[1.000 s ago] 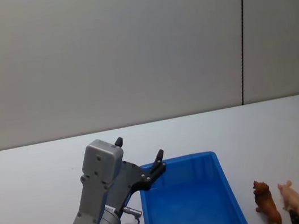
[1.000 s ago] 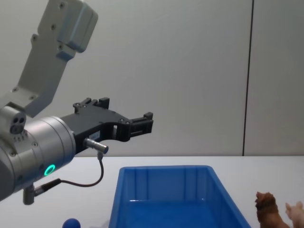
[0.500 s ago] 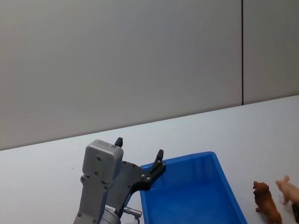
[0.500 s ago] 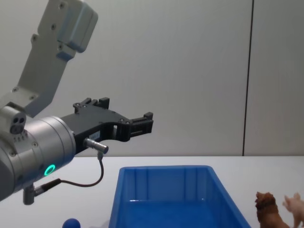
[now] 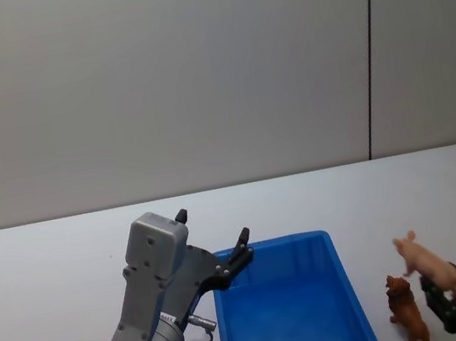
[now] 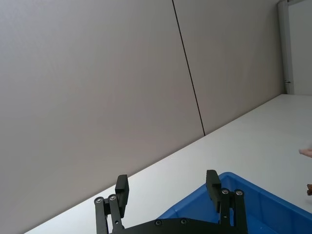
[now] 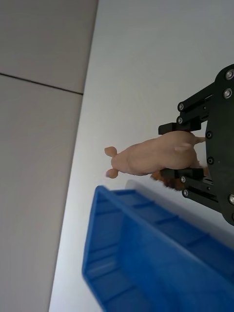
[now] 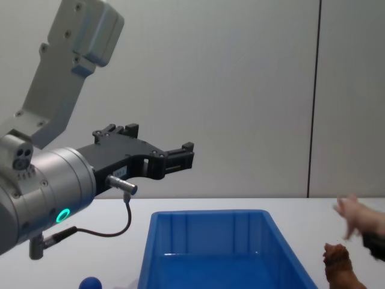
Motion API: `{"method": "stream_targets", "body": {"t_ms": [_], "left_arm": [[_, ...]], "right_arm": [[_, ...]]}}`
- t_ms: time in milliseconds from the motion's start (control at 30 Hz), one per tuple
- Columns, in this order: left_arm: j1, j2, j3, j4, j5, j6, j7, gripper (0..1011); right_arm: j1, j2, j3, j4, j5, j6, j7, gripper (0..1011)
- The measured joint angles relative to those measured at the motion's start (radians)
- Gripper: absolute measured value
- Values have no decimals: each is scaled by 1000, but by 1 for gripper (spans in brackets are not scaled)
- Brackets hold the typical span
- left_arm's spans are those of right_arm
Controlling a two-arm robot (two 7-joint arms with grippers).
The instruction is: Pick up the two dolls from the table and place them into the box.
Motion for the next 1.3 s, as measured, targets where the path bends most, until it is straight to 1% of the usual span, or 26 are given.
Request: {"method": "stream_targets", "body": {"t_ms": [133, 167, 333, 367, 400, 500, 633, 700, 867, 900, 967, 1033, 1133, 1167, 1200, 1233, 1267, 1300], "left_arm": [[0, 0, 0, 0, 0, 0, 0, 1001], [0, 0, 0, 0, 0, 0, 0, 1001], [0, 0, 0, 0, 0, 0, 0, 1001], [0, 0, 0, 0, 0, 0, 0, 1001], [0, 0, 0, 0, 0, 0, 0, 1001], [0, 0, 0, 0, 0, 0, 0, 1001], [0, 0, 0, 0, 0, 0, 0, 1001], [0, 0, 0, 0, 0, 0, 0, 1001], [0, 0, 0, 0, 0, 0, 0, 1001], [0, 0, 0, 0, 0, 0, 0, 1001], [0, 0, 0, 0, 0, 0, 0, 1001], [0, 0, 0, 0, 0, 0, 0, 1001], [0, 0, 0, 0, 0, 0, 0, 1001], [0, 0, 0, 0, 0, 0, 0, 1001], [0, 0, 0, 0, 0, 0, 0, 1001], [0, 0, 0, 0, 0, 0, 0, 1001], [0, 0, 0, 0, 0, 0, 0, 1001], [0, 0, 0, 0, 0, 0, 0, 1001]], "right_arm": [[22, -16, -10, -10, -7, -1, 33, 383], [22, -16, -10, -10, -7, -1, 33, 382], [57, -44, -27, -6, -18, 8, 80, 383], [69, -54, -33, 0, -21, 13, 94, 383], [69, -54, -33, 0, -21, 13, 94, 383], [95, -75, -46, 18, -27, 27, 126, 382], [116, -95, -58, 39, -32, 39, 152, 383], [136, -113, -70, 60, -37, 49, 174, 382], [161, -135, -84, 89, -44, 60, 201, 384], [164, -138, -86, 93, -46, 62, 206, 398], [173, -146, -91, 105, -48, 66, 216, 480], [181, -154, -96, 115, -50, 68, 224, 524], [188, -161, -101, 124, -52, 71, 231, 646], [189, -162, -102, 126, -52, 71, 231, 646], [190, -163, -103, 127, -52, 71, 232, 708], [191, -164, -104, 128, -52, 72, 232, 729], [192, -165, -104, 130, -52, 72, 232, 788], [193, -165, -105, 131, -52, 72, 232, 806]]}}
